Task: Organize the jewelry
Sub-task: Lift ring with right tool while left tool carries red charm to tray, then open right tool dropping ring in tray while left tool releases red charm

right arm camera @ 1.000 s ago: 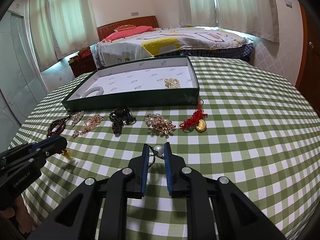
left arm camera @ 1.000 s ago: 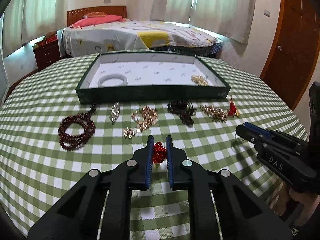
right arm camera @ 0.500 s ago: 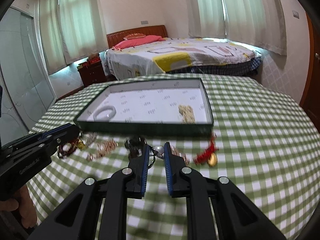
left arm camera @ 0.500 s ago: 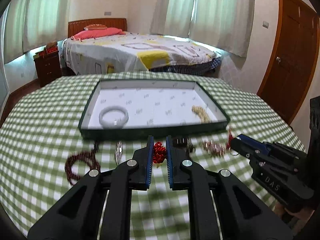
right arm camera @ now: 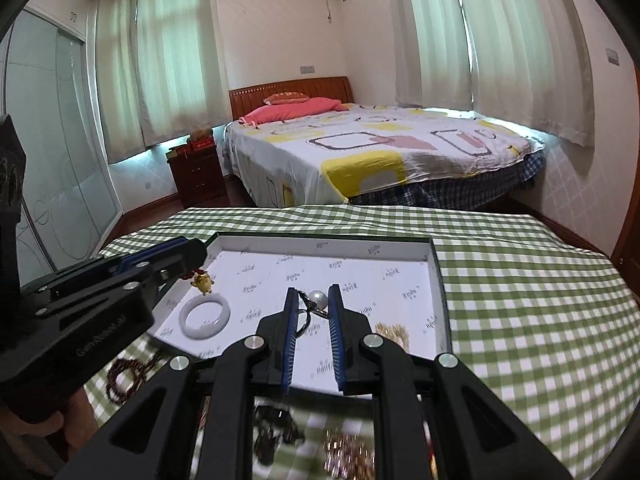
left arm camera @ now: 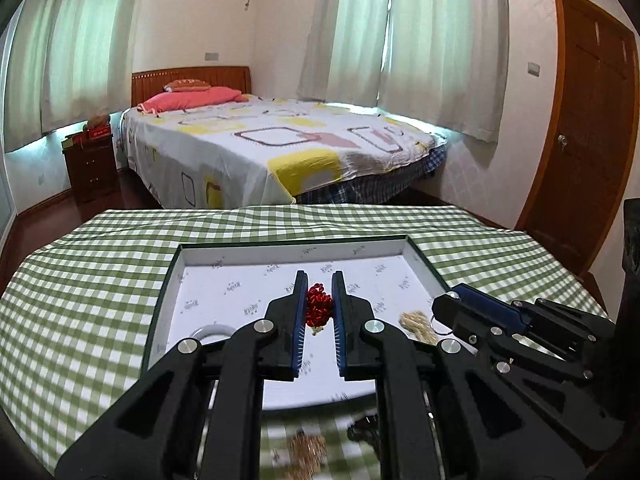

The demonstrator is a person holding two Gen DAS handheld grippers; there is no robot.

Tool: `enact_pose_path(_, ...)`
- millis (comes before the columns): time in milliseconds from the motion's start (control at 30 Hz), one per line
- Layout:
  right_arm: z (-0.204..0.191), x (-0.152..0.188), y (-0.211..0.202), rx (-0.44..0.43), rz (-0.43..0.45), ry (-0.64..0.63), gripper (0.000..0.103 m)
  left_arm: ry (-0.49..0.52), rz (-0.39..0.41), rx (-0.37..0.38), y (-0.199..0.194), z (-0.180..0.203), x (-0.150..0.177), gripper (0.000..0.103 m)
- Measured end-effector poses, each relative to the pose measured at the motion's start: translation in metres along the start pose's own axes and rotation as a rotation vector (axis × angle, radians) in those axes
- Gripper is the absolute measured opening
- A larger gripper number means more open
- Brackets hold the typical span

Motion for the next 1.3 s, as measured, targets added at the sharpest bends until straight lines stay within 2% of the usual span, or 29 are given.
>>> enact_pose_path(233,0.014,0.019,0.052,0.023,-0.137,0.017,0.016,-0.01,-0.153,0.006,0.06,-0.006,0.036,0.012)
enact_pose_path(433,0.019,0.032,0.076,0.044,-0.221,0.001,0.016,-0.023,-0.245,0.021,0.084,-0.008,0.061,0.012)
enact_pose_path(767,0.028,0.042,0.088,0.059,-0.279,0.0,0.016,-0.008,-0.241,0.04,0.087,-0.006,0.06,0.014)
enact_pose_path(833,0.028,0.041,0.089,0.054,-0.278,0.0,0.021,-0.007,-0.24,0.045,0.088,-0.003,0.061,0.015)
enact_pose_path(933,0.027,0.041,0.087,0.057,-0.27,-0.006,0.034,0.001,-0.243,0.047,0.089,0.0,0.063,0.019)
enact_pose_path(1300,0.031,0.04,0.082,0.063,-0.258,0.001,0.035,-0.044,-0.245,0.048,0.088,-0.007,0.066,0.042)
Point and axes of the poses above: each gripper's, at about its wrist camera, not at the fingertips, and y roughly the way its jaws point, z to its right, x to its underside, the point moved 7 cm from there along y, roughly the way its jaws point, and after that the axes turned 12 degrees about y, right-handed, at the moved point
